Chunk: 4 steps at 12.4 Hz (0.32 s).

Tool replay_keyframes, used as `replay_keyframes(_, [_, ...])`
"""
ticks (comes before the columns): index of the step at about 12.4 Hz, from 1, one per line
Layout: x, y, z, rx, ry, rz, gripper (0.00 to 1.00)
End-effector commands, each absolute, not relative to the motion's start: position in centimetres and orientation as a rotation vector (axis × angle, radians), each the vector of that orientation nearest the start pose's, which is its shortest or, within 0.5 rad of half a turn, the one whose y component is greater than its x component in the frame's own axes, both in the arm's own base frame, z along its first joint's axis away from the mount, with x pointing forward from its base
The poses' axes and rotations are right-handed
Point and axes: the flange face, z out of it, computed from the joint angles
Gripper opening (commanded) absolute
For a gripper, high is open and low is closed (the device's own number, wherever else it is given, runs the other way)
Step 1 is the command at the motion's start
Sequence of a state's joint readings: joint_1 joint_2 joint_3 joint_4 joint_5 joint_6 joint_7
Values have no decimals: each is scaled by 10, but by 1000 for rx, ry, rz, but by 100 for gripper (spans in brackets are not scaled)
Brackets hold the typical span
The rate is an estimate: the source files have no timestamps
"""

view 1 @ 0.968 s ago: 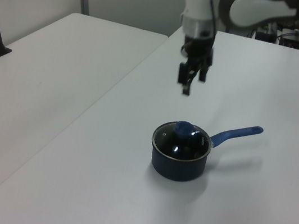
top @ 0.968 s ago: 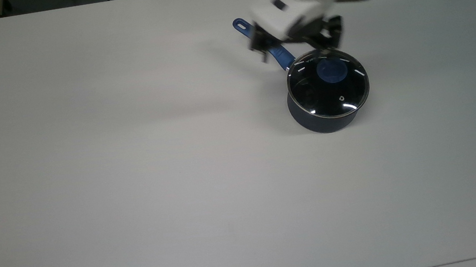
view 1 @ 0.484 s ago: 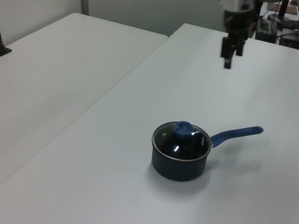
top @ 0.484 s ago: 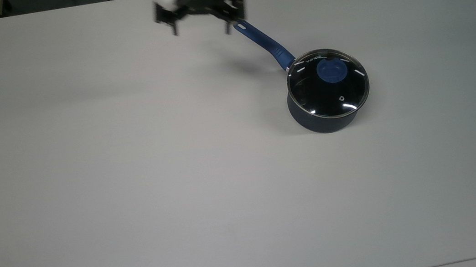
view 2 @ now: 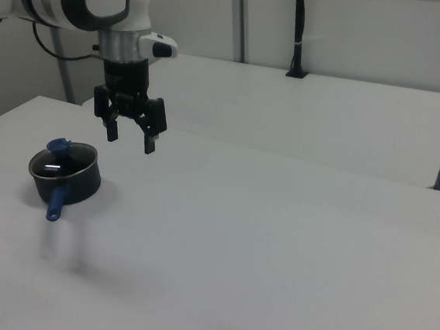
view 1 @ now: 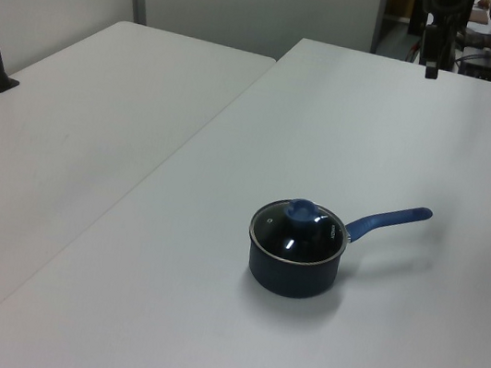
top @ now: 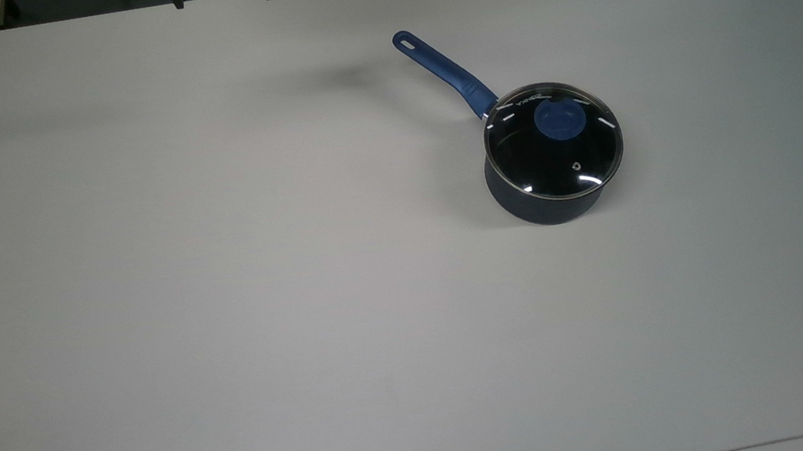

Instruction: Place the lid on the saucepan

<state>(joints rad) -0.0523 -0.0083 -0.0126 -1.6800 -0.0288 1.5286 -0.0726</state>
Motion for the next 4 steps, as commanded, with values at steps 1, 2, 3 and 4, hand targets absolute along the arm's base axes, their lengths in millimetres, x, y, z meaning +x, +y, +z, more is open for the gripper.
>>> replay_keyframes(1, [531,-58,580,-3142,22,215,100])
replay_keyframes(2, [530,-72,589,-3139,66,180,100])
replay_keyframes(3, [532,-85,598,-3134,93,148,100])
replay_keyframes(4, [531,-92,599,-3133,112,143,100])
